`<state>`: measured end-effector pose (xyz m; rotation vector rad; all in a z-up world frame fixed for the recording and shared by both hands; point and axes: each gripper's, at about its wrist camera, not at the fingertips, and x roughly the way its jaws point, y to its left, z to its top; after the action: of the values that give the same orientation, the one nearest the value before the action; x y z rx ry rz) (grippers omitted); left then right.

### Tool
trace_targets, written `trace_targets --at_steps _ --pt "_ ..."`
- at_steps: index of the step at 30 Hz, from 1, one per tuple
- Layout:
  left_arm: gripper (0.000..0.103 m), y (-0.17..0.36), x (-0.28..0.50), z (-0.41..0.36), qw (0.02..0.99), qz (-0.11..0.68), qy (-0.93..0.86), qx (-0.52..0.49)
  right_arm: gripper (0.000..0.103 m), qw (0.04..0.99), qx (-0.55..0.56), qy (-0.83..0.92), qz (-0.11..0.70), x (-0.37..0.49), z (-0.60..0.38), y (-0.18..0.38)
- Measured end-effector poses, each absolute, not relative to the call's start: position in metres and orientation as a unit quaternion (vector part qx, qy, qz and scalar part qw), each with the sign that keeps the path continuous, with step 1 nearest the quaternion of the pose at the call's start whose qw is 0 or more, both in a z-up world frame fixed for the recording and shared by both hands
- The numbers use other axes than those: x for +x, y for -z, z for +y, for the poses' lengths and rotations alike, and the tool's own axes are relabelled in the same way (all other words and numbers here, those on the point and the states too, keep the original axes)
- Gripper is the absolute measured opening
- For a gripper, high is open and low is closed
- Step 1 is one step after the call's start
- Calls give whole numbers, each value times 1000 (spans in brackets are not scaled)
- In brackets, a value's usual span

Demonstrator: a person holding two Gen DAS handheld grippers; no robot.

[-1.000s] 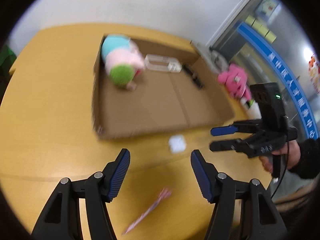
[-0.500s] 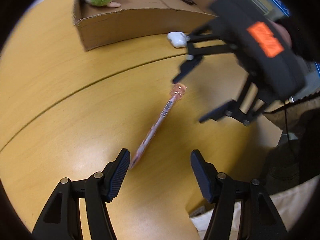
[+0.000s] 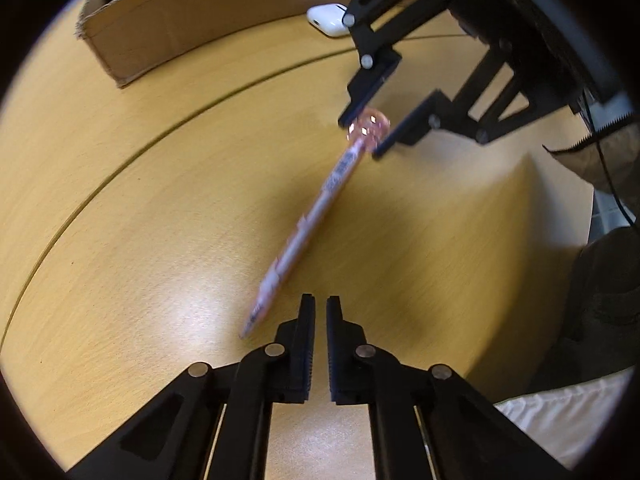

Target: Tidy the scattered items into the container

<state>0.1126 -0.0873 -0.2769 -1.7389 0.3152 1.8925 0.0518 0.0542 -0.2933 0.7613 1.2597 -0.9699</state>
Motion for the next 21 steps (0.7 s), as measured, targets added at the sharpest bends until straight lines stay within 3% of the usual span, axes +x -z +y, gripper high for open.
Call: trace_targets --at_steps 7,11,12,18,19,21 --pt "3 261 107 -83 282 121 -726 -616 25 627 338 422 561 45 86 297" --pt "24 265 107 -66 309 165 -713 -607 25 627 335 417 566 44 97 301" --pt "24 268 108 -61 314 182 -707 -607 25 628 333 415 568 44 99 302" --pt "24 274 109 -53 336 219 -699 -592 25 635 312 410 575 46 109 304" --pt "15 275 109 -53 338 224 -699 -590 25 636 312 411 574 45 110 304" --pt "11 275 109 -56 347 216 -690 -598 25 635 311 413 573 43 112 305"
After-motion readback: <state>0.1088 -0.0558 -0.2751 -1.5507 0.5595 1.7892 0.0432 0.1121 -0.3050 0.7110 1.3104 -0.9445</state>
